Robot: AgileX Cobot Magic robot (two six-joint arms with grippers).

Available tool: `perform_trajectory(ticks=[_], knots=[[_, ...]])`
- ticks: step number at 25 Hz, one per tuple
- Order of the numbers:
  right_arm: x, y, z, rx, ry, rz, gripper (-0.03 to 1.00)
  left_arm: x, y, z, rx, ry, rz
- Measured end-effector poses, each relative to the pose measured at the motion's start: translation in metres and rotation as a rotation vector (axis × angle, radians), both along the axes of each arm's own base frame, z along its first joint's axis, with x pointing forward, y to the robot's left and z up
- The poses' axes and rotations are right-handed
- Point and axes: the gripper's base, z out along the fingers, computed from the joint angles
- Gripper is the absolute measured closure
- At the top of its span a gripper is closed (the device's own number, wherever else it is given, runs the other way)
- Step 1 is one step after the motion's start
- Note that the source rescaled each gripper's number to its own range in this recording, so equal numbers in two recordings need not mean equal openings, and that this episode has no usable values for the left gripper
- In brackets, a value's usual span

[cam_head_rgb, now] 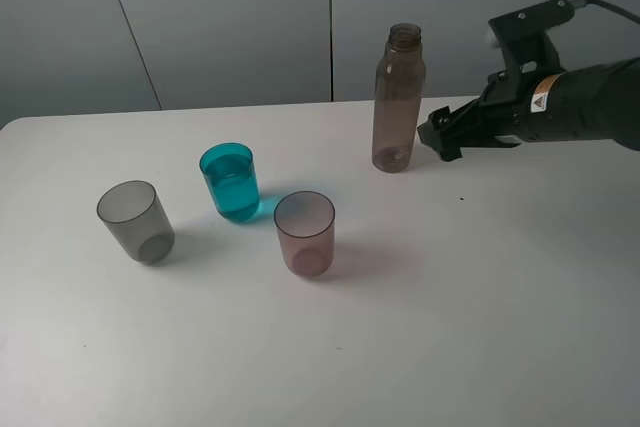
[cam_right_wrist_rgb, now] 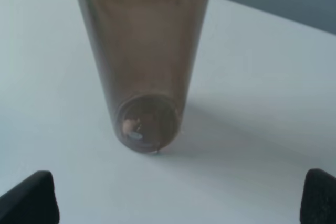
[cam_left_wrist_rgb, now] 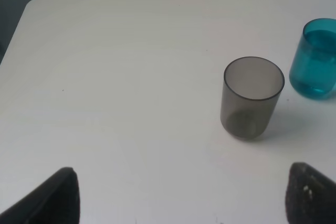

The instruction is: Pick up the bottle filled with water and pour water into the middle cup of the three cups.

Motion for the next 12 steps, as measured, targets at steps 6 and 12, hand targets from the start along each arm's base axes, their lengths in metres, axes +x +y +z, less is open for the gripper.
perform_trajectory(ticks=[6, 12], knots=[[-0.056, -0.023, 0.099, 0.030, -0.210, -0.053, -0.03, 0.000, 0.000, 0.000, 0.000, 0.000, 0.000], [-0.134, -0.054, 0.143, 0.049, -0.242, -0.146, -0.03, 0.000, 0.000, 0.000, 0.000, 0.000, 0.000]])
